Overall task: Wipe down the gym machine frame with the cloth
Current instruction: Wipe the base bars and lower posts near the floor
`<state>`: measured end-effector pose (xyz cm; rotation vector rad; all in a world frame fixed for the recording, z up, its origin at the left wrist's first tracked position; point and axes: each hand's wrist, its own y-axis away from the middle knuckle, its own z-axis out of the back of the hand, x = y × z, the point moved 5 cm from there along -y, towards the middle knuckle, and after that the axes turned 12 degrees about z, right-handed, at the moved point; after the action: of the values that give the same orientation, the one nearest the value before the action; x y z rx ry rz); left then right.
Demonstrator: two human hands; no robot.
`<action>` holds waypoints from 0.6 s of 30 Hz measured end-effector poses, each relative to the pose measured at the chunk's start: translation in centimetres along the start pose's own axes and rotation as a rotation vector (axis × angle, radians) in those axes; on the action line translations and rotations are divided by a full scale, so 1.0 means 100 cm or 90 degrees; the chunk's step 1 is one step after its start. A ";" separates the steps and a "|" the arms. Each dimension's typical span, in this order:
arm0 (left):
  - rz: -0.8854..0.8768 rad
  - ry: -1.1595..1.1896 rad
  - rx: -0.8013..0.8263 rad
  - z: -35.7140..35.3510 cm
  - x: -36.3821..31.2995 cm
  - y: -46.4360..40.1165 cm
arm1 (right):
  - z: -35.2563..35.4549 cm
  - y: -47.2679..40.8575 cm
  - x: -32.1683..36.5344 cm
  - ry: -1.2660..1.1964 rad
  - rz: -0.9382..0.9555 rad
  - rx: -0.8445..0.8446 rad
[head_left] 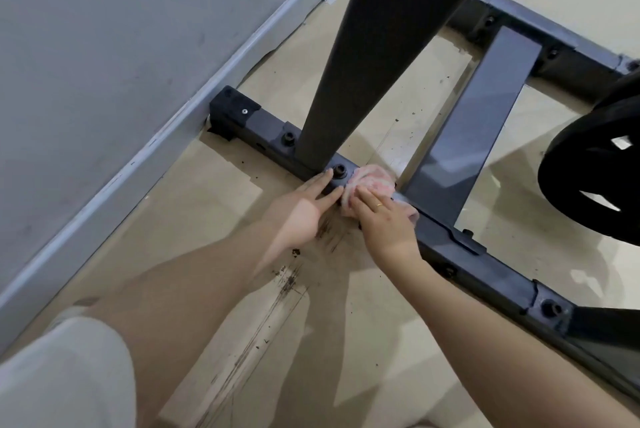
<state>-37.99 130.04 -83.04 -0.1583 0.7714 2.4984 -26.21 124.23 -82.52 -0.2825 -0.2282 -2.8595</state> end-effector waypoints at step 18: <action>-0.234 -0.181 0.007 0.028 0.049 0.003 | -0.017 0.006 0.042 0.301 0.234 0.137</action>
<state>-42.27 133.52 -81.85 0.0561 0.5782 2.1088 -30.30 122.35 -83.24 0.3562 -0.3433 -2.4209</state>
